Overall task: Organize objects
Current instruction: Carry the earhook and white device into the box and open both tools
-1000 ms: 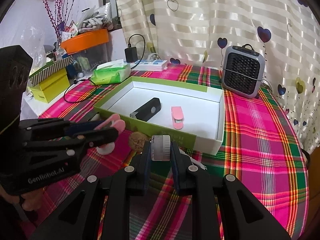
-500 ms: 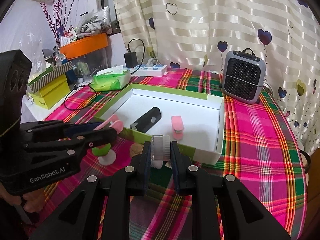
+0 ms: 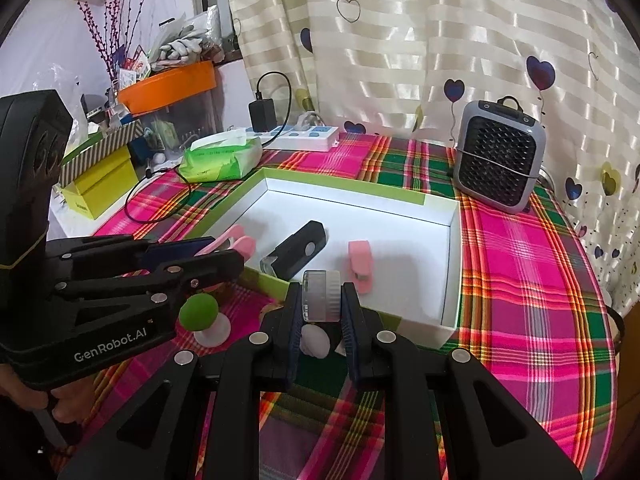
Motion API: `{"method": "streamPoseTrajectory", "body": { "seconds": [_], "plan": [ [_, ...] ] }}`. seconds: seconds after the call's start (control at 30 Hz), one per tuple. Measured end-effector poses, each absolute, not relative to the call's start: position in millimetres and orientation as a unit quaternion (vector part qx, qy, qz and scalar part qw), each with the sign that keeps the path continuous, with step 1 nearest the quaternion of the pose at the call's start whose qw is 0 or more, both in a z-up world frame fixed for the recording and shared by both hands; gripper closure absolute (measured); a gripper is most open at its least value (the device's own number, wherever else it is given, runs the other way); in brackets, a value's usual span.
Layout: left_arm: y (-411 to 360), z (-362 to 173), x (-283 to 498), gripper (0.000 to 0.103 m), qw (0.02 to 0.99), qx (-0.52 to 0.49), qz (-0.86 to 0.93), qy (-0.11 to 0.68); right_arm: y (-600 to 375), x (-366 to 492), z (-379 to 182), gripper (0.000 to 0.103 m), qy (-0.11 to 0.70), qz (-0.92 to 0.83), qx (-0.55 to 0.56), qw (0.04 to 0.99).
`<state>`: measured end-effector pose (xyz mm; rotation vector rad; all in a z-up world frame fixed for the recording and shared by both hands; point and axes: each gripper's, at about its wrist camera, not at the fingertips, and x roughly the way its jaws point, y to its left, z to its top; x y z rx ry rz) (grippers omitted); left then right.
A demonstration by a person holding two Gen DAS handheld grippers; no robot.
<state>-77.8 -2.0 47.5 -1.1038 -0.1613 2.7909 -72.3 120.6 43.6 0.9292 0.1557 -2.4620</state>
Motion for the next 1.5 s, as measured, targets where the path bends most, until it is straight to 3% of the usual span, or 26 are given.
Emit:
{"method": "streamPoseTrajectory", "body": {
  "seconds": [1.37, 1.5],
  "plan": [
    [-19, 10, -147, 0.080, 0.055, -0.416, 0.906, -0.054, 90, -144, 12, 0.083, 0.079, -0.872, 0.409, 0.259],
    [-20, 12, -145, 0.080, 0.058, -0.413, 0.907, -0.058, 90, -139, 16, 0.074, 0.082, -0.876, 0.396, 0.261]
  ]
}}
